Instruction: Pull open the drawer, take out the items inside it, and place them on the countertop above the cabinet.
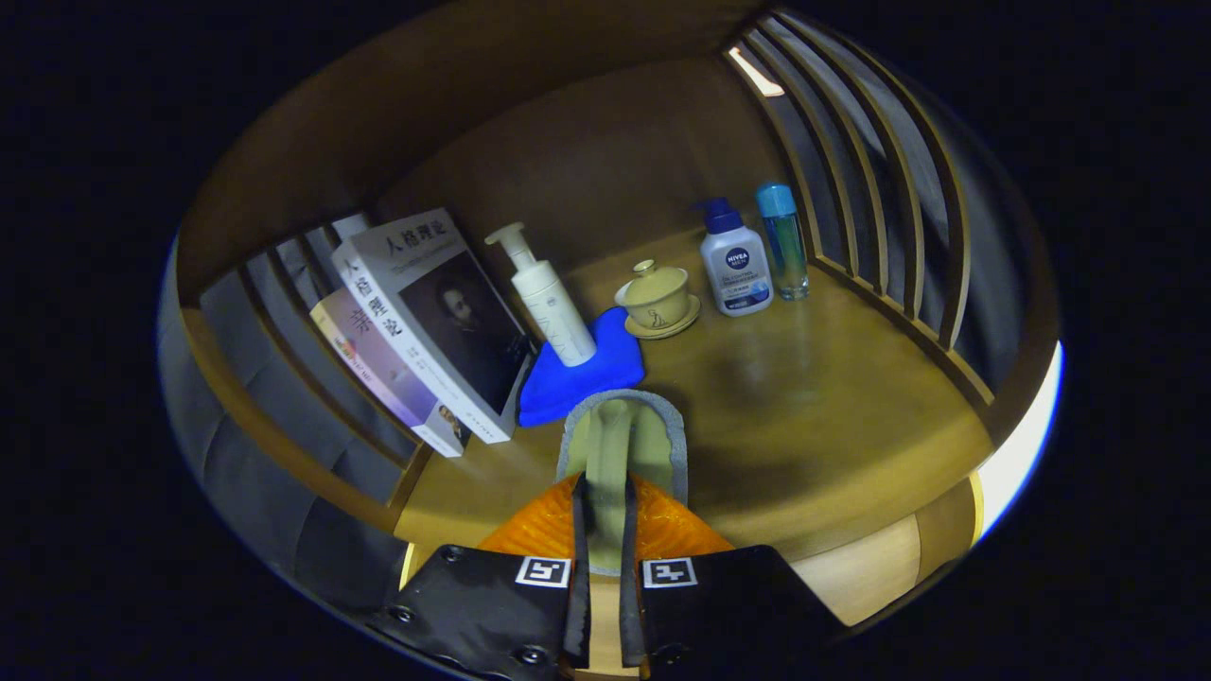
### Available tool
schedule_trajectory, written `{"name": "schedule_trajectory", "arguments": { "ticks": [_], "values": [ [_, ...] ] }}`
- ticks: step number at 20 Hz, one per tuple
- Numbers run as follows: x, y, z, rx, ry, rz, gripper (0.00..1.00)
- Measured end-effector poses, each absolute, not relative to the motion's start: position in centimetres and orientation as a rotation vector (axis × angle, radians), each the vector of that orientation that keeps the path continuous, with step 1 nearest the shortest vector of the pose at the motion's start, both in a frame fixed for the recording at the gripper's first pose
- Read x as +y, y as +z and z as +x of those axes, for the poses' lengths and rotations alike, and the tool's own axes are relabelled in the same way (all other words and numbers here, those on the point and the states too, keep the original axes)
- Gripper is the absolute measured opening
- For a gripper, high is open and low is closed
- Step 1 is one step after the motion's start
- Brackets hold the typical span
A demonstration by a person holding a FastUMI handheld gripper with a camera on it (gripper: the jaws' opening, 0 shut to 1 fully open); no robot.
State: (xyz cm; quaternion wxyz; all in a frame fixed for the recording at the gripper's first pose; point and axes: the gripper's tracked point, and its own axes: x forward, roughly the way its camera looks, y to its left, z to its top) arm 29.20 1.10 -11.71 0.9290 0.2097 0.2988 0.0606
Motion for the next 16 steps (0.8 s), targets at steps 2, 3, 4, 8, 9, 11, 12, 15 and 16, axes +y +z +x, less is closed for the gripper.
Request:
{"name": "schedule_trajectory", "arguments": {
  "ticks": [2, 3, 4, 8, 9, 11, 12, 15, 16],
  "values": [
    [0.5, -11.9, 30.4, 0.613, 0.107, 0.428, 0.14],
    [0.2, -11.9, 30.9, 0.613, 0.097, 0.417, 0.14],
    [0.2, -11.9, 31.3, 0.614, 0.093, 0.416, 0.14],
    [0.4, -12.1, 32.1, 0.621, 0.097, 0.443, 0.18],
    [0.3, -12.1, 32.1, 0.627, 0.096, 0.450, 0.21],
    [0.5, -12.1, 32.4, 0.620, 0.096, 0.457, 0.21],
    [0.1, -12.5, 32.6, 0.617, 0.082, 0.447, 0.26],
    [-0.1, -11.4, 32.7, 0.560, 0.080, 0.412, 0.53],
    [-0.3, -10.6, 32.4, 0.536, 0.085, 0.403, 0.65]
  ]
}}
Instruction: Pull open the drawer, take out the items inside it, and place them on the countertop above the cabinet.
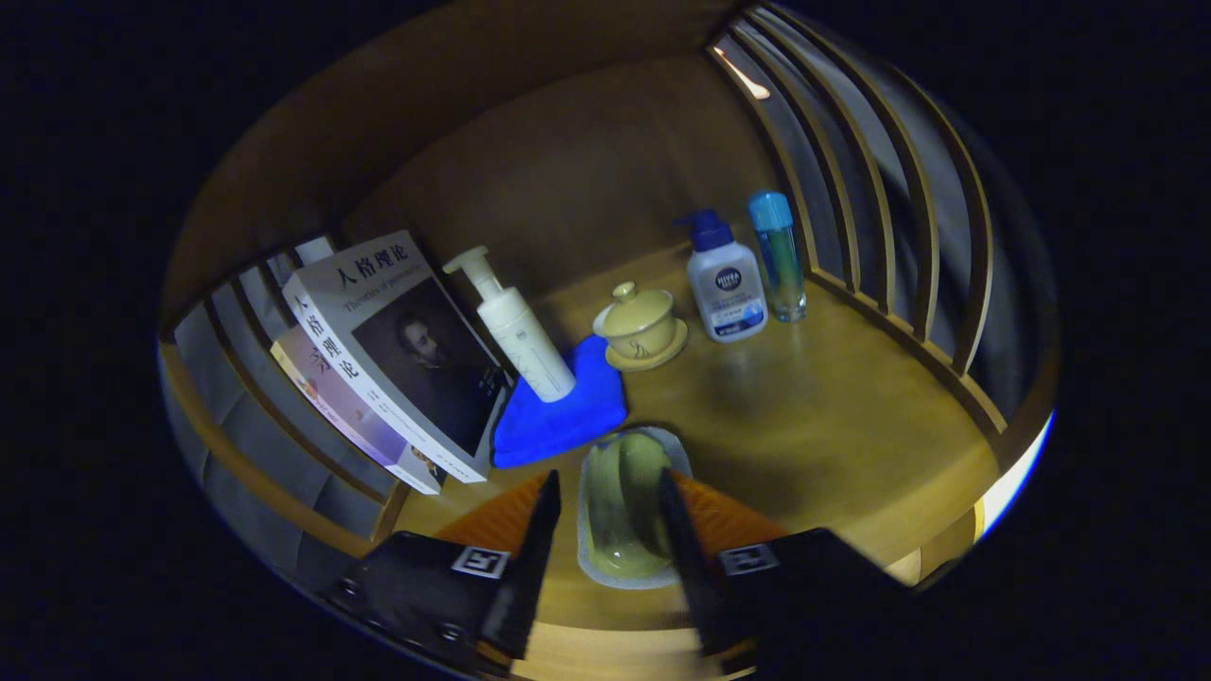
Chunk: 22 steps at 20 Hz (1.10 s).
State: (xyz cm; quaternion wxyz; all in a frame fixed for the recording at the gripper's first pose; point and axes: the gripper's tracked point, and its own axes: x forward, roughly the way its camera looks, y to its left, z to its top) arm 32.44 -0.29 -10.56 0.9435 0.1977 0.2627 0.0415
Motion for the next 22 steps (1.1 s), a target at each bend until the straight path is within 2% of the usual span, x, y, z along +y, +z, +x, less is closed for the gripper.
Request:
{"name": "schedule_trajectory", "arguments": {
  "ticks": [2, 4, 11, 17, 22],
  "values": [
    [0.4, -9.2, 31.3, 0.494, 0.111, 0.389, 0.88],
    [1.0, -7.9, 29.7, 0.434, 0.140, 0.318, 0.98],
    [1.4, -2.2, 19.9, 0.099, 0.146, 0.093, 0.98],
    [0.9, -0.2, 11.6, -0.051, 0.087, 0.013, 0.98],
    [1.6, -2.7, 6.9, -0.071, 0.065, -0.004, 0.98]
  ]
}}
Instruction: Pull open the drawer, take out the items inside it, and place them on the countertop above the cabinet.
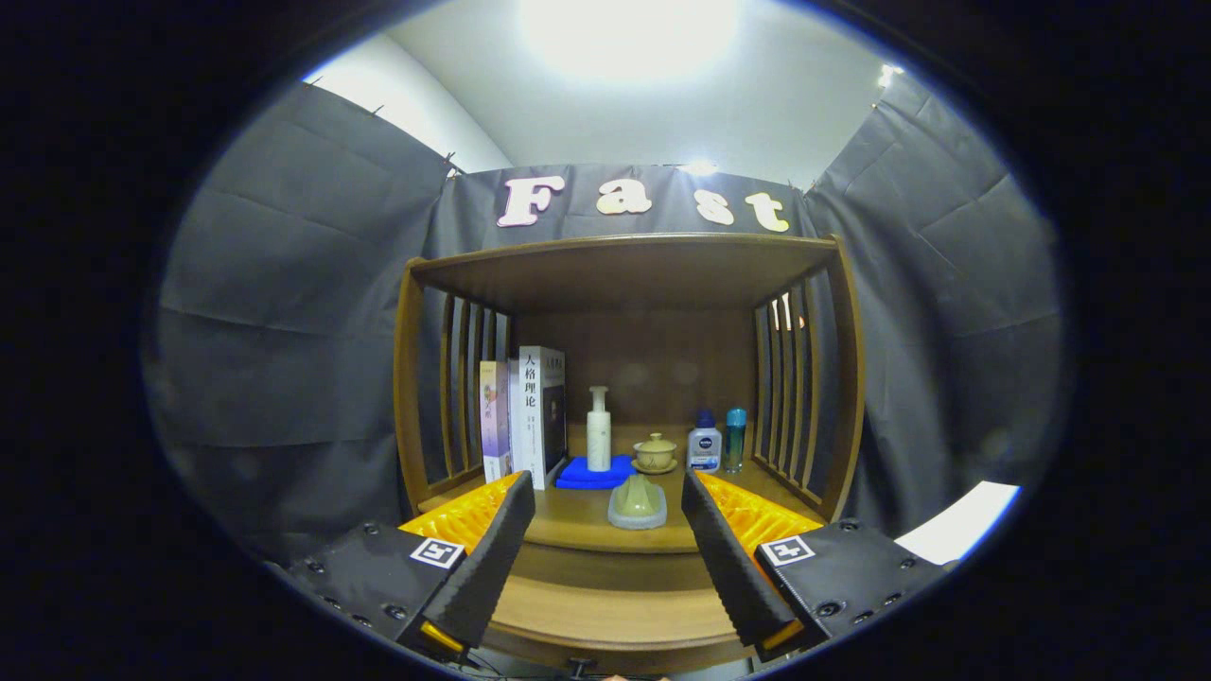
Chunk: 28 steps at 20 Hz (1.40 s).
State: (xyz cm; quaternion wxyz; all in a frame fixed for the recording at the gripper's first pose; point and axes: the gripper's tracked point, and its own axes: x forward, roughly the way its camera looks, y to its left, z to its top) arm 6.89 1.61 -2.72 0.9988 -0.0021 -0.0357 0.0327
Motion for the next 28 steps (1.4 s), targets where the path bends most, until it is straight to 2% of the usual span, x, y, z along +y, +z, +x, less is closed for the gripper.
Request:
{"name": "schedule_trajectory", "arguments": {
  "ticks": [7, 15, 23, 28],
  "values": [
    [2.2, -9.2, 2.8, -0.028, 0.007, 0.038, 0.99],
    [2.8, -17.6, 2.2, 0.113, -0.007, 0.100, 0.98],
    [3.1, -21.8, 3.7, 0.185, -0.022, 0.056, 0.98],
    [3.7, -21.8, 3.9, 0.175, -0.036, 0.019, 0.98]
  ]
}}
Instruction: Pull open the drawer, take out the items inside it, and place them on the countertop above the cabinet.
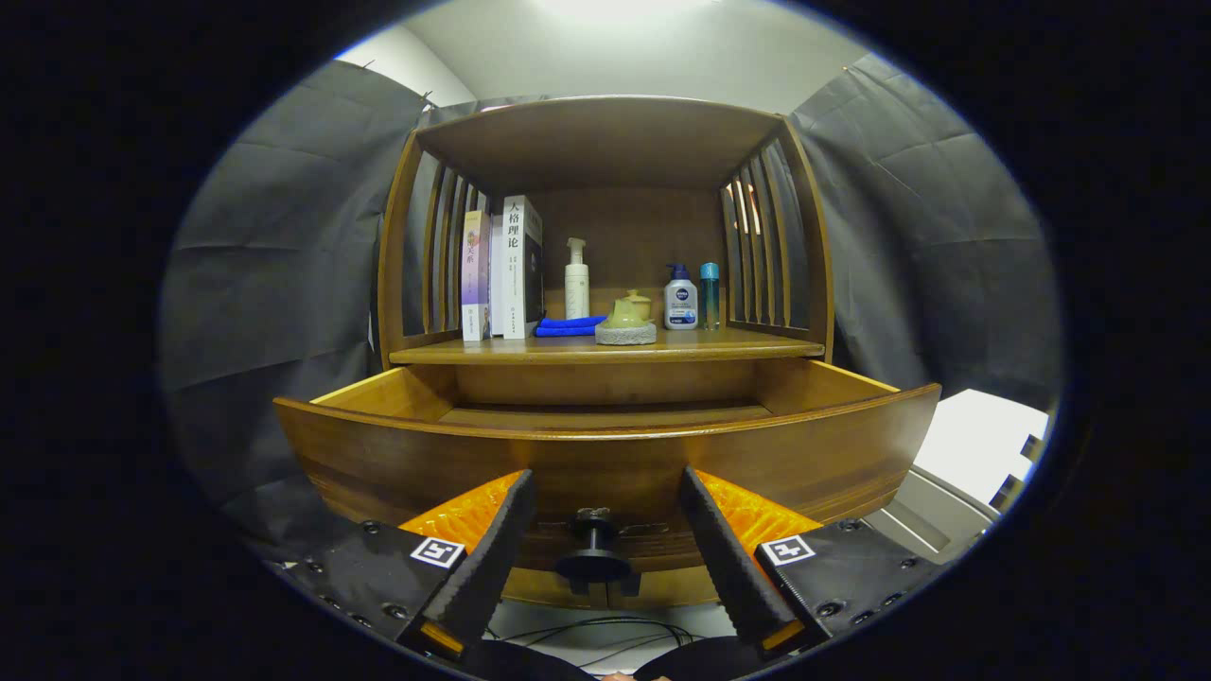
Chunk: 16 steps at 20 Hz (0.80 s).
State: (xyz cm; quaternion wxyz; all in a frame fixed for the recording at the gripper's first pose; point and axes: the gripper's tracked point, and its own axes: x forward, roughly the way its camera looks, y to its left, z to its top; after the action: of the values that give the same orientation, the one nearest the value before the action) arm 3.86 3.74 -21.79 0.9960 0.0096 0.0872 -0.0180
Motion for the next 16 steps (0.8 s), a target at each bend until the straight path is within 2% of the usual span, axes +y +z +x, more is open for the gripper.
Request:
{"name": "schedule_trajectory", "arguments": {
  "ticks": [16],
  "values": [
    [3.8, -21.9, 14.1, 0.270, -0.044, 0.048, 0.98]
  ]
}}
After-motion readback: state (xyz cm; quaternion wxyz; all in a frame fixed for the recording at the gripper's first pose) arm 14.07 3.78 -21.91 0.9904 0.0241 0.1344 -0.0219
